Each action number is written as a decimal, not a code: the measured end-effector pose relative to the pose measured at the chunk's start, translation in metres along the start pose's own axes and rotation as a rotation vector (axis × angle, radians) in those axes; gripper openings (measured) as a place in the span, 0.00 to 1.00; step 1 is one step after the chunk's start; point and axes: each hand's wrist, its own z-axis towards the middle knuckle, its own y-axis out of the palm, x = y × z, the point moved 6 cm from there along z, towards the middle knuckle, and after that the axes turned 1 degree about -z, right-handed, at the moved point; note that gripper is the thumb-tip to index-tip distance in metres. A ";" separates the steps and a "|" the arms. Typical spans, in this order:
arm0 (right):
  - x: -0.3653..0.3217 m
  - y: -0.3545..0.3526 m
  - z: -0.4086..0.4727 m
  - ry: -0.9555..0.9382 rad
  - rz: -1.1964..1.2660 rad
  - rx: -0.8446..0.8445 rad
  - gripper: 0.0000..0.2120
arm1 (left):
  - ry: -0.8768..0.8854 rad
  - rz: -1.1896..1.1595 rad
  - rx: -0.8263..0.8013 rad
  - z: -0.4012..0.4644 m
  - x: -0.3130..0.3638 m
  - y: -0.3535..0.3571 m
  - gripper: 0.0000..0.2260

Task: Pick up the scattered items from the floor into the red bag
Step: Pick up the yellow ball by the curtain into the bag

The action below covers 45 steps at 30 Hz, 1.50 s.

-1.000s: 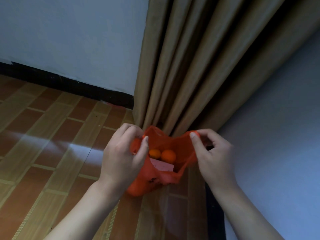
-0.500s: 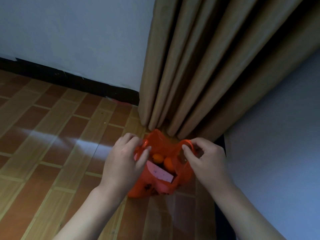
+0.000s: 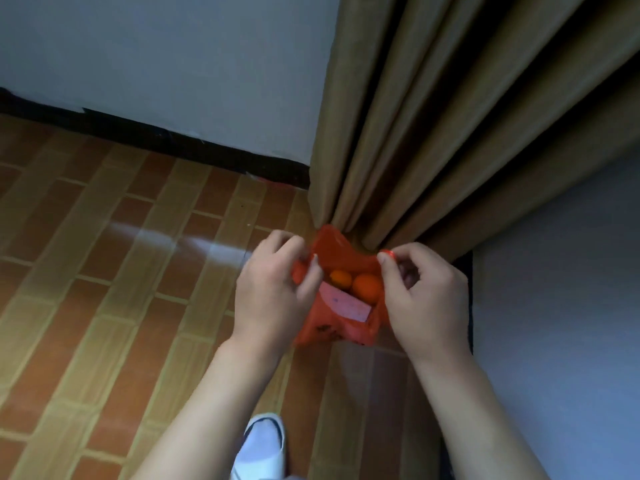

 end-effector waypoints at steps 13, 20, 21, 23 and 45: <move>-0.263 -0.209 0.068 0.101 0.118 -0.220 0.06 | -0.171 0.018 0.002 0.050 0.202 -0.288 0.06; -0.373 -0.302 0.127 0.079 0.182 -0.242 0.07 | -0.209 0.068 0.049 0.088 0.294 -0.420 0.05; -0.384 -0.311 0.135 0.072 0.197 -0.247 0.07 | -0.215 0.071 0.062 0.092 0.303 -0.432 0.05; -0.404 -0.327 0.144 0.054 0.223 -0.268 0.07 | -0.239 0.069 0.082 0.094 0.323 -0.452 0.05; -0.606 -0.371 0.249 -0.421 0.465 -0.500 0.07 | -0.357 0.171 0.681 0.092 0.444 -0.630 0.07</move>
